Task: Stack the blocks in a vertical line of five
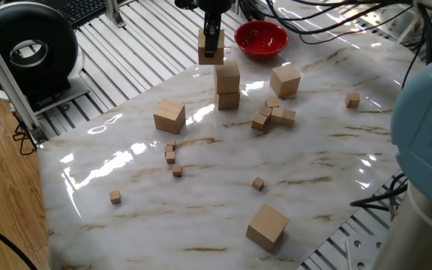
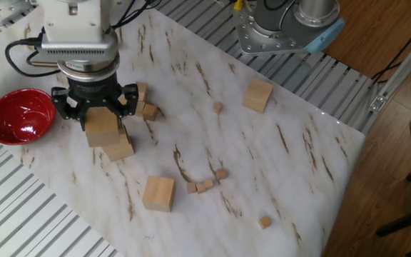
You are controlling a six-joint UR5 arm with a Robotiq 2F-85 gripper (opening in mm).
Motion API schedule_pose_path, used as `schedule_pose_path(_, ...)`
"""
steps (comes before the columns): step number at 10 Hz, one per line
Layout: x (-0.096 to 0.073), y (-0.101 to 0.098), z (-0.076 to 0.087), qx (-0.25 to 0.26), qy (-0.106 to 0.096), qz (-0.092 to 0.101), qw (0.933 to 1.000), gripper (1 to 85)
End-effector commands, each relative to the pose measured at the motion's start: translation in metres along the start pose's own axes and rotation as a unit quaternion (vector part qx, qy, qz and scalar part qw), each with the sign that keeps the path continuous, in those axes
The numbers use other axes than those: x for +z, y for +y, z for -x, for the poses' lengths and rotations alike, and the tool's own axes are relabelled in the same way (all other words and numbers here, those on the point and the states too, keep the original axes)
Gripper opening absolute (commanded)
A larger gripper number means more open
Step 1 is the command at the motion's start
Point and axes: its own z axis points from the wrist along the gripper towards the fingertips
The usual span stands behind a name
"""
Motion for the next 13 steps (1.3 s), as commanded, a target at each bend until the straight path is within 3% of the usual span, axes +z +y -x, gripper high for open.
schedule_pose_path(1,-0.004,0.006,0.006,0.01,-0.017,0.025,0.9995,36.0)
schedule_pose_path(5,-0.003,-0.023,-0.005,-0.005,-0.009,0.034,0.9994,34.7)
schedule_pose_path(8,0.007,-0.038,-0.006,-0.019,-0.001,0.021,0.9996,33.7)
schedule_pose_path(9,0.008,-0.036,-0.004,-0.013,-0.002,0.026,0.9996,33.7)
schedule_pose_path(11,0.005,-0.007,-0.006,0.05,-0.003,0.083,0.9953,32.3)
schedule_pose_path(13,0.008,-0.008,-0.015,0.052,0.004,0.081,0.9954,32.0)
